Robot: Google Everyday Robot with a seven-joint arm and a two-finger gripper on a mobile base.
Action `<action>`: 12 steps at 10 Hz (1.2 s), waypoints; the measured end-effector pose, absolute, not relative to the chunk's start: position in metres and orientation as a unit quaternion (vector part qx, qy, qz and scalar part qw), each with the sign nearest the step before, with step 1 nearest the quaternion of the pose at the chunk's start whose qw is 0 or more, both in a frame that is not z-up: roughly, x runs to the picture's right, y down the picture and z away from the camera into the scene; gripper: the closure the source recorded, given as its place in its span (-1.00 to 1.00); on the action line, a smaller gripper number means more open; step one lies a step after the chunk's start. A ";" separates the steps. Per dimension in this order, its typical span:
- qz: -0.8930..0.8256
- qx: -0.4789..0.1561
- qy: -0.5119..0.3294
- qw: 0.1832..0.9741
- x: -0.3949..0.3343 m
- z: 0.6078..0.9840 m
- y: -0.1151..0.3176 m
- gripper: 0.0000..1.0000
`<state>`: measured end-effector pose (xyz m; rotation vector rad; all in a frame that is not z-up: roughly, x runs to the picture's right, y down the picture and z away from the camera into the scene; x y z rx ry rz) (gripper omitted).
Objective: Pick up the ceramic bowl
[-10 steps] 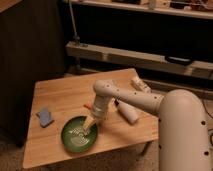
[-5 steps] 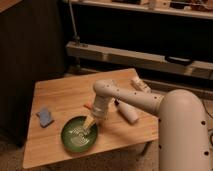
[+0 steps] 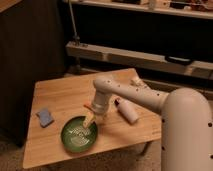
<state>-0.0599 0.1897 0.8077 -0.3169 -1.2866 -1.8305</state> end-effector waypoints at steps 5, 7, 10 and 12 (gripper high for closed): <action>-0.742 -0.087 -0.495 0.443 -0.070 0.806 0.190 -0.60; -0.747 -0.067 -0.491 0.443 -0.077 0.804 0.190 -0.60; -0.741 -0.044 -0.496 0.451 -0.077 0.808 0.193 -0.60; -0.734 -0.035 -0.504 0.454 -0.080 0.815 0.198 -0.31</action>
